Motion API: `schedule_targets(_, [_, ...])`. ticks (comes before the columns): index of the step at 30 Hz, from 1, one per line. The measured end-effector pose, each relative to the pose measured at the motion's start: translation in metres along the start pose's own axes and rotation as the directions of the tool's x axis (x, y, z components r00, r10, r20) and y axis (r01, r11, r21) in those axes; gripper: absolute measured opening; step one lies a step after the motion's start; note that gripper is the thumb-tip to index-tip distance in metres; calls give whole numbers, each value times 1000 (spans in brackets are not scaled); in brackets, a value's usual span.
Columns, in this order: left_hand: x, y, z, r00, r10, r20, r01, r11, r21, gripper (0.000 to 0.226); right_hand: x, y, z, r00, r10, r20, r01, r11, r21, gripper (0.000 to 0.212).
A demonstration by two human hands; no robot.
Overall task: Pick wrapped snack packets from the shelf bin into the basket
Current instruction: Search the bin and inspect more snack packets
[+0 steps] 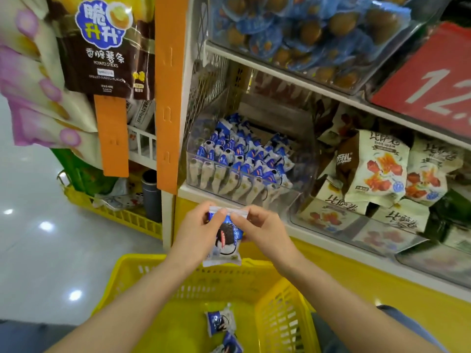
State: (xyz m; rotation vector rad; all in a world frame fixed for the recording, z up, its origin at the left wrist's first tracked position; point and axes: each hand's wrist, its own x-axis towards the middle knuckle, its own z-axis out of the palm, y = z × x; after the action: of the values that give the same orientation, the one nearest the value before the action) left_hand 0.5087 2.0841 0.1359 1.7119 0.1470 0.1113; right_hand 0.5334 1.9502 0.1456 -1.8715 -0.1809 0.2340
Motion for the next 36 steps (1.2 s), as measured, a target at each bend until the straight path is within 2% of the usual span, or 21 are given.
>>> schedule_targets(4, [1, -2, 5, 998, -56, 17, 56, 998, -17, 28, -3, 7, -1, 999, -51, -5, 50, 990, -132, 21])
schedule_targets(7, [4, -4, 10, 996, -93, 13, 93, 993, -67, 30, -3, 9, -5, 984, -174, -32, 158, 945, -285, 16])
schedule_targets(8, [4, -5, 12, 994, -107, 12, 108, 991, -84, 30, -3, 10, -6, 967, -251, -39, 218, 899, -379, 15])
schedule_targets(11, [5, -6, 17, 987, -158, 8, 158, 980, -122, 28, -5, 8, -11, 877, -480, -5, 366, 675, -640, 12])
schedule_targets(13, [5, -5, 19, 985, -172, 17, 172, 975, -138, 27, -5, 7, -14, 864, -504, 24, 399, 653, -644, 13])
schedule_targets(16, [3, -2, 20, 967, -235, 98, 252, 941, -226, 19, -3, 5, -17, 893, -445, -72, 352, 788, -505, 11])
schedule_targets(18, [0, -1, 21, 955, -260, 140, 285, 936, -206, 14, 1, 4, -21, 930, -310, -198, 224, 904, -364, 11])
schedule_targets(20, [-2, -4, 20, 960, -240, 141, 267, 939, -216, 19, 5, 2, -25, 958, -110, -264, 75, 988, -137, 12])
schedule_targets(22, [-2, -6, 16, 979, -191, 74, 203, 950, -239, 17, 6, -1, -28, 977, 79, -197, -53, 990, 131, 7])
schedule_targets(23, [-1, -7, 14, 986, -164, 34, 167, 958, -231, 15, 6, -1, -29, 982, 139, -131, -112, 975, 191, 5])
schedule_targets(25, [2, -9, 8, 991, -127, -35, 117, 971, -208, 9, 3, -1, -31, 975, 220, 18, -220, 966, 136, 13])
schedule_targets(28, [4, -12, 4, 992, -87, -92, 71, 984, -166, 3, -1, 0, -33, 953, 258, 158, -264, 964, 15, 27])
schedule_targets(33, [7, -13, -2, 987, 19, -160, -19, 1000, 2, 9, -3, 4, -34, 933, 278, 229, -250, 958, -142, 26])
schedule_targets(36, [6, -9, -5, 970, 200, -139, -167, 962, 215, 14, -5, 11, -28, 969, 178, 172, -118, 943, -312, 41])
